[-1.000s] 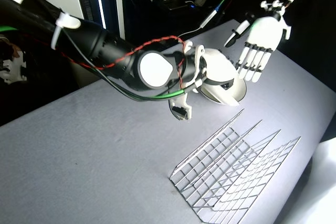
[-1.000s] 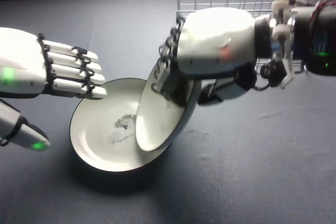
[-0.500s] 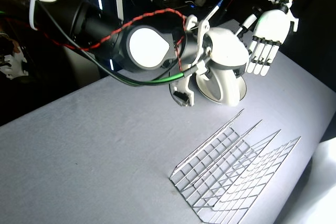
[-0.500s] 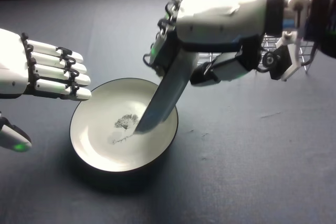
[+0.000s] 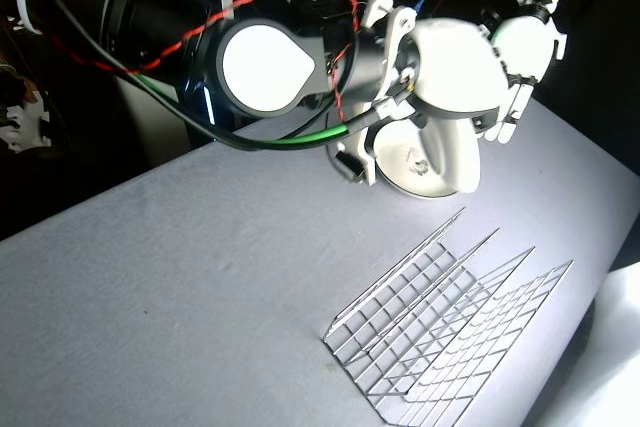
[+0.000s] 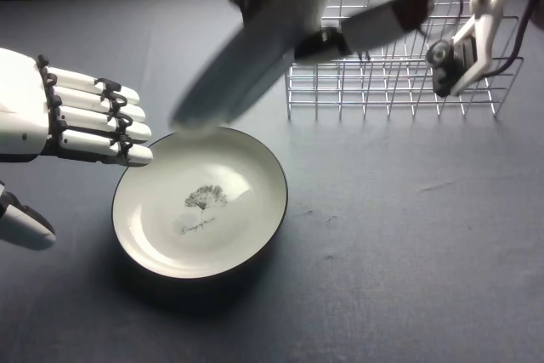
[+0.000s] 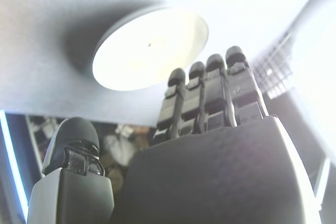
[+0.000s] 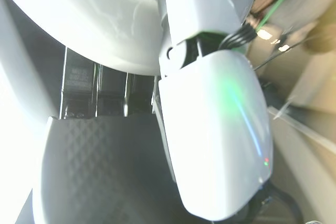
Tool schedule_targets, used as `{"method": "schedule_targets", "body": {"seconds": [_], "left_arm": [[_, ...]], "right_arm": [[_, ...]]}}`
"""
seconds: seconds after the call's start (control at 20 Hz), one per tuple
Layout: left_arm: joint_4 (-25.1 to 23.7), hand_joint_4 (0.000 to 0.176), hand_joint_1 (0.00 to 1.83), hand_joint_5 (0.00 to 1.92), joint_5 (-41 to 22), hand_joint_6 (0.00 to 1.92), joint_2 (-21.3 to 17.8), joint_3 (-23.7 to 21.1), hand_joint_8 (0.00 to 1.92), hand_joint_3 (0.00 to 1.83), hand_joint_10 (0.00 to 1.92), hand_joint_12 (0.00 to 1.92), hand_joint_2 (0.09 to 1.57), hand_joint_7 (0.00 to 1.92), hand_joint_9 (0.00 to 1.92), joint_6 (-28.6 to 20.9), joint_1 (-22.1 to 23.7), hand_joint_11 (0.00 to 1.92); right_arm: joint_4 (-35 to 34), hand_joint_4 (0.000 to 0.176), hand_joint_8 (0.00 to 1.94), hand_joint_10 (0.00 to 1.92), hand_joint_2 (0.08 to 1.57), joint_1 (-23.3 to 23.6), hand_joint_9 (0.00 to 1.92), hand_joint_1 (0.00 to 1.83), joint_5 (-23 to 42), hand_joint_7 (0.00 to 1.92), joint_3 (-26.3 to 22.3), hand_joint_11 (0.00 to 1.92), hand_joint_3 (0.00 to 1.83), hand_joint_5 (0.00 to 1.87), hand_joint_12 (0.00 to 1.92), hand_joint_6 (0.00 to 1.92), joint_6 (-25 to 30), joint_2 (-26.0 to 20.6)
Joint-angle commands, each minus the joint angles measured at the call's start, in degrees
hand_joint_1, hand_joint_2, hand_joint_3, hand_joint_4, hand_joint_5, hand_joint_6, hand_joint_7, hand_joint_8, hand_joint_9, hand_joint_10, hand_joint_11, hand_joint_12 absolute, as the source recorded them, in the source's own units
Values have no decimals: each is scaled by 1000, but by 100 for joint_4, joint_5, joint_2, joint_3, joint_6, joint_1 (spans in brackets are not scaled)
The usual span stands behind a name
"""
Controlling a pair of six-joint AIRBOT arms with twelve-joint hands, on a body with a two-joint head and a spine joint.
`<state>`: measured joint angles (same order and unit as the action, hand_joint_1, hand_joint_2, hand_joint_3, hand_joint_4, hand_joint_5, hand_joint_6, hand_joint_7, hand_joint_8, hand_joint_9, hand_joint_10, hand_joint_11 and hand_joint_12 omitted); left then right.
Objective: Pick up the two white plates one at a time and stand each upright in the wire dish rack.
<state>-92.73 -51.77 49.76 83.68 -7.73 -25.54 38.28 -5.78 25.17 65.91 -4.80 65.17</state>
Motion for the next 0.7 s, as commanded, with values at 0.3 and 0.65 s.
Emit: {"method": "schedule_targets", "body": {"seconds": [0.3,0.65], "left_arm": [[459,0,0,60,-124,5,-19,85,5,1,0,0,1183,30,2,151,78,0],[458,0,0,35,-161,10,146,321,5,3,0,0,1187,12,0,258,-56,0]], "right_arm": [[-1336,0,796,934,1087,461,921,1491,-179,1072,-19,848,2,948,1502,991,14,-83],[-2566,0,749,900,1079,706,946,1492,-820,1086,199,856,1,979,1488,957,-190,-96]]}}
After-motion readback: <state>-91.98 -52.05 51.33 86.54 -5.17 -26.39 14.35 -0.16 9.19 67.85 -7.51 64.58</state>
